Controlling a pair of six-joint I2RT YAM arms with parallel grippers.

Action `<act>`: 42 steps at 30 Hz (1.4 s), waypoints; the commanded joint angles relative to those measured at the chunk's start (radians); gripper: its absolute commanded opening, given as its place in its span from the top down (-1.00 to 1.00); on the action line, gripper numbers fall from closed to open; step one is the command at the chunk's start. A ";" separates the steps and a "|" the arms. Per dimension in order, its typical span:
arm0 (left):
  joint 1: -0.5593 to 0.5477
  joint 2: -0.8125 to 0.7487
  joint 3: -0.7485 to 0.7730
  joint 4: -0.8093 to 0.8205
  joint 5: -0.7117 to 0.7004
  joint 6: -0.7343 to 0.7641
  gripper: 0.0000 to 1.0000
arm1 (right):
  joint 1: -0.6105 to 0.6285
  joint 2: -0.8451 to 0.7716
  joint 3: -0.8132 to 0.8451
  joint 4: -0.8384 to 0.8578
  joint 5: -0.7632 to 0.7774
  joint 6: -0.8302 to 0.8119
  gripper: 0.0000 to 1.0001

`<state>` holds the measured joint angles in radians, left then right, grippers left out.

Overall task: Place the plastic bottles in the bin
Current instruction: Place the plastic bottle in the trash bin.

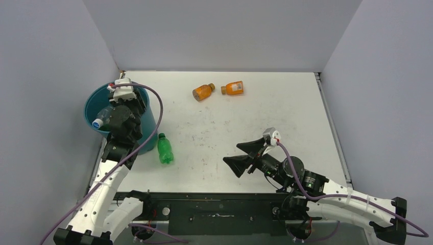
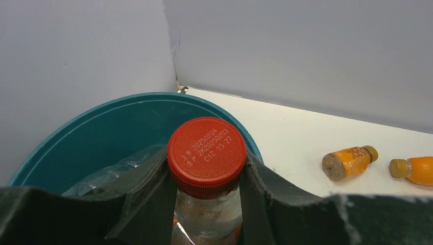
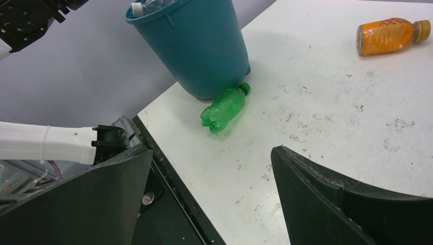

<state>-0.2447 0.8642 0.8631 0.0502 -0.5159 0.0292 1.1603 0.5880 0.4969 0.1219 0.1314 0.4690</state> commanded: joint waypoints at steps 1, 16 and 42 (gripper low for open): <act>0.040 -0.001 -0.029 -0.212 -0.097 -0.108 1.00 | 0.008 0.033 0.012 0.074 -0.020 0.011 -0.79; 0.073 -0.115 0.077 -0.241 -0.210 -0.164 0.02 | 0.009 0.035 0.012 0.093 -0.036 0.028 -0.79; 0.052 -0.263 0.158 -0.122 -0.225 -0.163 -0.50 | 0.009 0.114 0.028 0.129 -0.028 -0.007 -0.79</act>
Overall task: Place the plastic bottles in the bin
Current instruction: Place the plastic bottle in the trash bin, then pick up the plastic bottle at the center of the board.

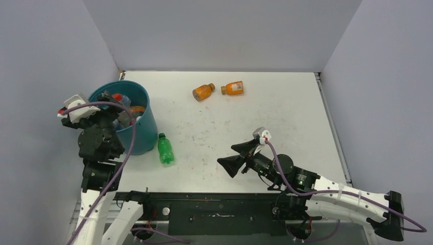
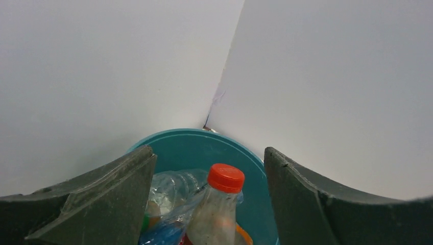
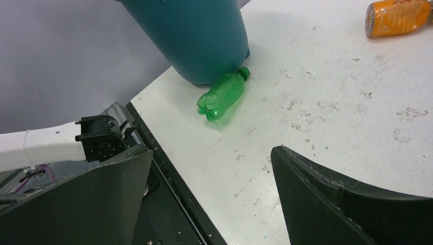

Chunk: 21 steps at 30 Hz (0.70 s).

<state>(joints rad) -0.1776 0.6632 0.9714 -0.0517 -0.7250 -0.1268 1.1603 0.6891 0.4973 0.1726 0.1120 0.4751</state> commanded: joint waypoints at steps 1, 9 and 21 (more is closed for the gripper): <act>-0.019 -0.066 0.064 -0.041 0.013 -0.036 -0.44 | 0.010 0.020 0.026 0.083 -0.006 -0.011 -0.79; -0.016 0.094 0.202 -0.337 0.184 -0.232 0.20 | 0.009 0.091 0.027 0.115 0.028 0.019 -0.79; 0.117 0.231 0.086 -0.225 0.401 -0.368 0.55 | 0.009 0.093 0.017 0.136 0.021 0.017 -0.79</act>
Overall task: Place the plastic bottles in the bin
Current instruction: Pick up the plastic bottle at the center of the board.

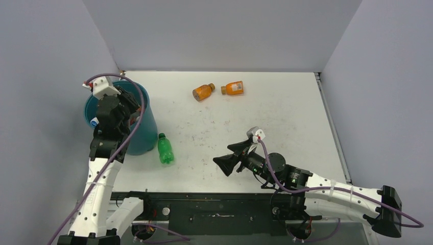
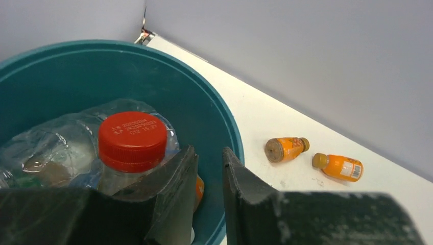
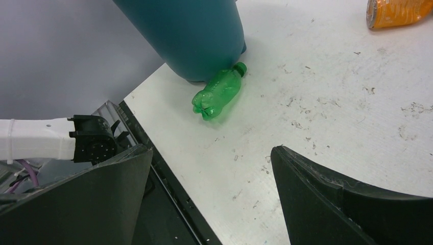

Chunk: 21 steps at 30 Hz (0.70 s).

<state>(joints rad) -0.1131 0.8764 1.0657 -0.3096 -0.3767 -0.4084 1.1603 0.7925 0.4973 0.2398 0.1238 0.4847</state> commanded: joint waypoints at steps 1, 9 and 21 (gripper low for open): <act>0.070 0.014 -0.023 0.032 0.035 -0.108 0.57 | 0.008 -0.015 0.015 0.071 0.009 0.008 -0.79; 0.142 -0.004 -0.119 0.004 -0.116 -0.203 0.47 | 0.008 -0.031 -0.010 0.090 0.003 0.016 -0.79; 0.082 -0.110 0.031 0.028 0.118 -0.150 -0.69 | 0.008 0.007 0.000 0.099 -0.002 0.003 -0.79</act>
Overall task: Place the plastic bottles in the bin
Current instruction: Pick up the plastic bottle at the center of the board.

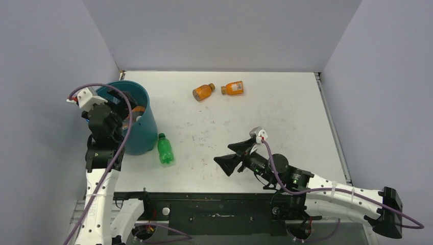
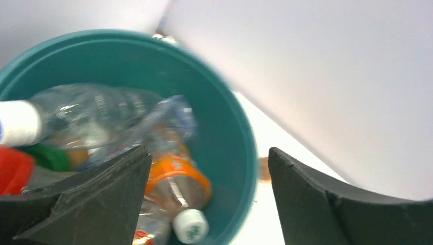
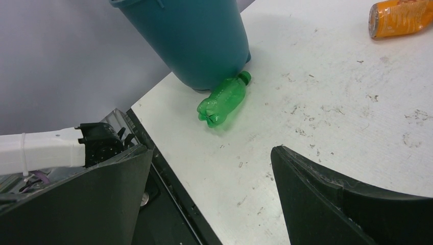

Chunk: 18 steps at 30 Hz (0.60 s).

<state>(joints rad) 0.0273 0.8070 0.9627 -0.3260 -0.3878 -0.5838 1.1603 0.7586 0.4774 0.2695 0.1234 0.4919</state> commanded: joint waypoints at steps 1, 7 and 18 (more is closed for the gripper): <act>-0.082 -0.053 0.146 0.046 0.157 0.027 -0.95 | 0.008 0.062 0.027 0.075 -0.003 -0.006 -0.79; -0.253 -0.080 0.121 -0.029 0.216 0.054 -0.92 | 0.003 0.230 0.078 0.097 0.012 -0.004 -0.79; -0.379 -0.191 -0.025 -0.196 -0.052 0.107 -0.92 | -0.001 0.833 0.345 0.249 -0.221 0.077 -0.79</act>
<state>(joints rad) -0.3473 0.7139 0.9653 -0.4942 -0.3397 -0.5022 1.1358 1.4250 0.6727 0.4000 -0.0010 0.5327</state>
